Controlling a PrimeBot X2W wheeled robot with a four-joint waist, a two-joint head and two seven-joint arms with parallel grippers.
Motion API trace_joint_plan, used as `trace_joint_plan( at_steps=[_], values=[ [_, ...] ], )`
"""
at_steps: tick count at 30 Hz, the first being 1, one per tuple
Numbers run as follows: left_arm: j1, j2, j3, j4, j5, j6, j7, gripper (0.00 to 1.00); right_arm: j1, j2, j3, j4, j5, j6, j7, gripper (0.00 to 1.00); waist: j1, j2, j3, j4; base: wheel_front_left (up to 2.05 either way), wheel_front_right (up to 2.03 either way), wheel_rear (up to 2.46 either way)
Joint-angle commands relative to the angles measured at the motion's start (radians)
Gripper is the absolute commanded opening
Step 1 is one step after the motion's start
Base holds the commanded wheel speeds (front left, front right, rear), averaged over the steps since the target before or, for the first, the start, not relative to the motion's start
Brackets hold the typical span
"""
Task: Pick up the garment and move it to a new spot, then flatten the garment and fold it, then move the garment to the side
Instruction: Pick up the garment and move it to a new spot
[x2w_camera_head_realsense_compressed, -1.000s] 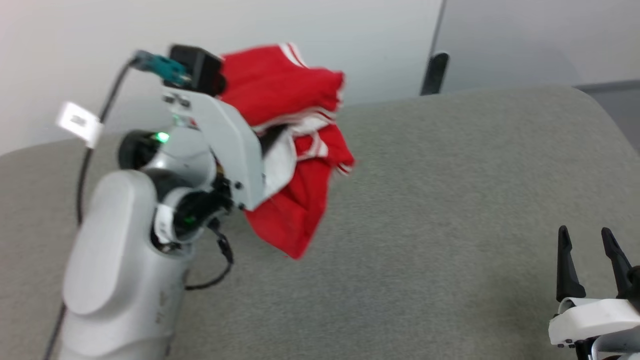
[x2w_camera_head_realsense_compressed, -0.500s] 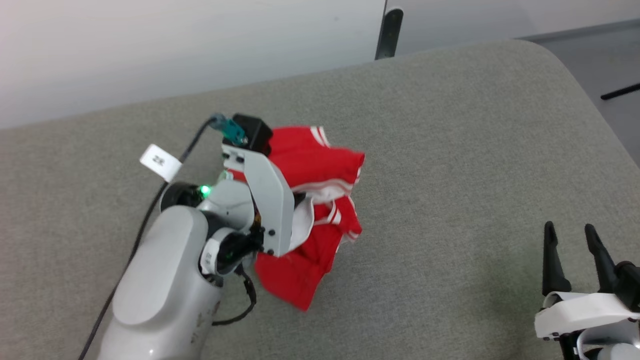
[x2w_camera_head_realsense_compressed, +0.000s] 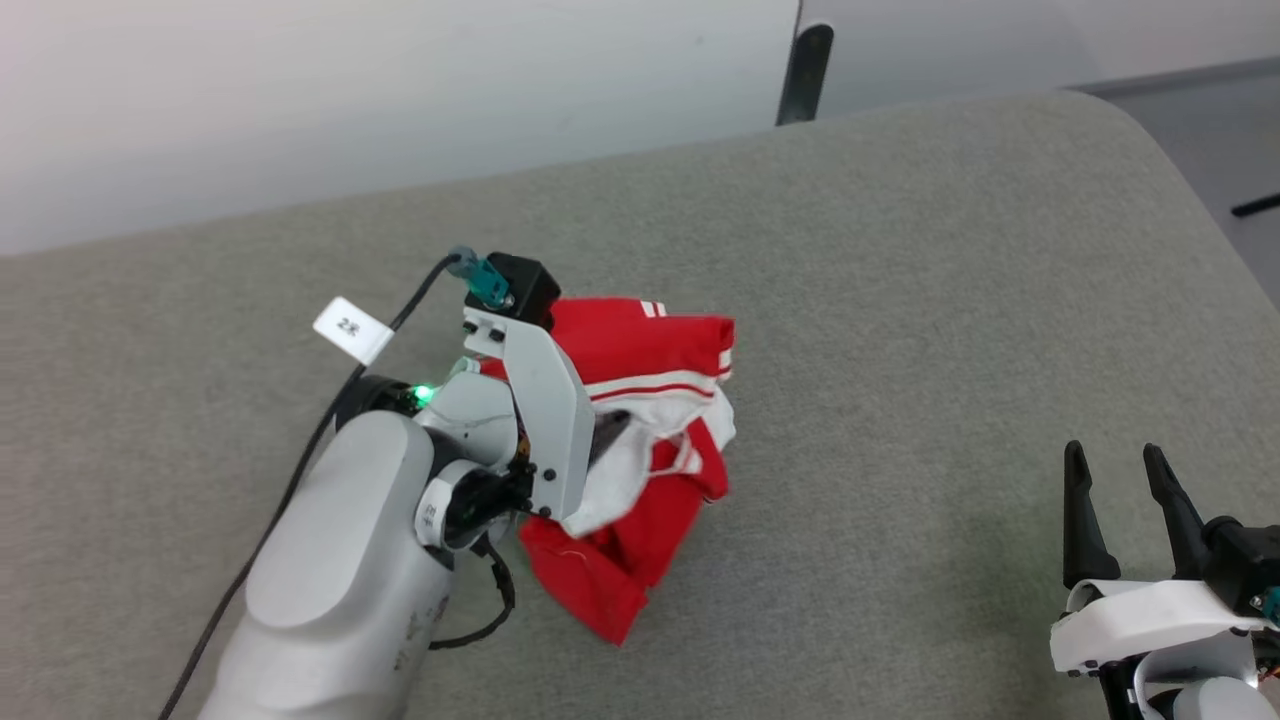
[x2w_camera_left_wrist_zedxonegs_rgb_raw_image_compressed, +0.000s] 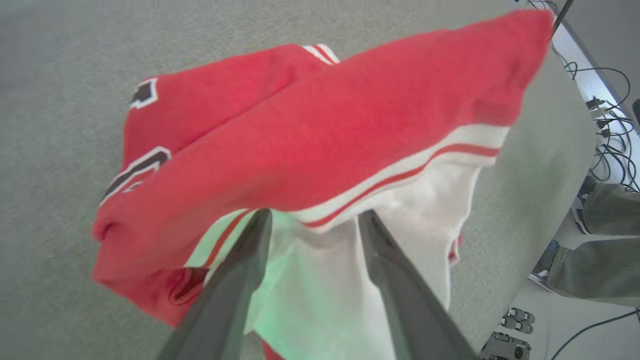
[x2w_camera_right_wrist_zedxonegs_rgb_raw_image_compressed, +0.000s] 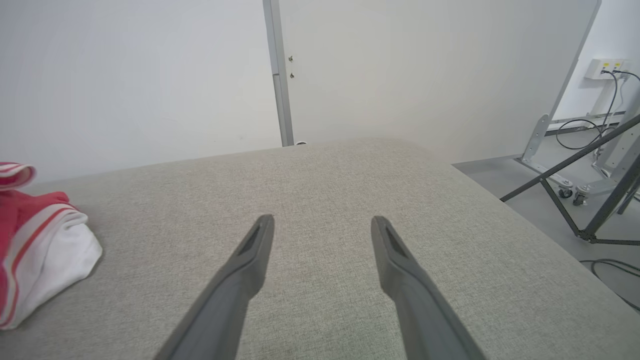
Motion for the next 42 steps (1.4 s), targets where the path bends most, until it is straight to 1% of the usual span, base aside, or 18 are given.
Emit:
trace_joint_plan(
  at_steps=[1,9,11,16,20,26,29,32,36,37,39,42],
  values=[
    [-0.006,0.001,0.001,-0.002,-0.010,-0.006,-0.012,1.00,0.006,0.002,-0.001,0.004,-0.008,-0.001,-0.002,1.00,0.0000,0.0000,-0.032,0.031,0.00,0.00,0.00],
    [0.030,0.008,0.011,-0.043,-0.037,-0.016,-0.071,1.00,0.048,0.002,0.008,-0.017,-0.028,-0.001,0.019,1.00,0.0000,0.0000,-0.114,0.114,0.00,0.00,0.00],
    [0.046,0.011,0.014,-0.058,-0.040,-0.019,-0.095,1.00,0.064,0.002,0.012,-0.025,-0.032,-0.001,0.024,1.00,0.0000,0.0000,-0.137,0.137,0.00,0.00,0.00],
    [0.085,0.038,0.042,-0.107,-0.051,-0.022,-0.181,1.00,0.087,0.002,0.033,-0.046,-0.026,-0.001,0.042,1.00,0.0000,0.0000,-0.173,0.192,0.00,0.00,0.00],
    [0.129,0.065,0.085,-0.148,-0.052,-0.025,-0.285,1.00,0.105,0.002,0.046,-0.058,-0.027,-0.001,0.053,1.00,0.0000,0.0000,-0.195,0.230,0.00,0.00,0.00],
    [0.237,0.111,0.129,-0.208,-0.032,-0.027,-0.481,1.00,0.128,0.002,0.058,-0.074,-0.033,-0.001,0.068,1.00,0.0000,0.0000,-0.222,0.278,0.00,0.00,0.00],
    [0.306,0.122,0.158,-0.226,-0.023,-0.028,-0.588,1.00,0.137,0.002,0.056,-0.087,-0.031,-0.001,0.077,1.00,0.0000,0.0000,-0.232,0.297,0.00,0.00,0.00],
    [0.375,0.132,0.186,-0.239,-0.008,-0.019,-0.680,1.00,0.152,0.002,0.054,-0.096,-0.029,-0.001,0.085,1.00,0.0000,0.0000,-0.237,0.316,0.00,0.00,0.00],
    [0.465,0.143,0.218,-0.246,0.005,-0.001,-0.772,1.00,0.165,0.002,0.048,-0.109,-0.030,-0.001,0.092,1.00,0.0000,0.0000,-0.241,0.337,0.00,0.00,0.00],
    [0.465,0.143,0.218,-0.246,0.005,-0.001,-0.772,1.00,0.165,0.002,0.048,-0.109,-0.030,-0.001,0.092,1.00,0.0000,0.0000,-0.241,0.337,0.00,0.00,0.00],
    [0.502,0.148,0.231,-0.249,0.011,0.002,-0.816,1.00,0.171,0.002,0.042,-0.112,-0.031,-0.001,0.092,1.00,0.0000,0.0000,-0.244,0.347,0.00,0.00,0.00],
    [0.553,0.144,0.250,-0.256,0.022,0.017,-0.878,1.00,0.183,0.002,0.033,-0.118,-0.029,-0.001,0.092,1.00,0.0000,0.0000,-0.248,0.363,0.00,0.00,0.00]
  ],
)
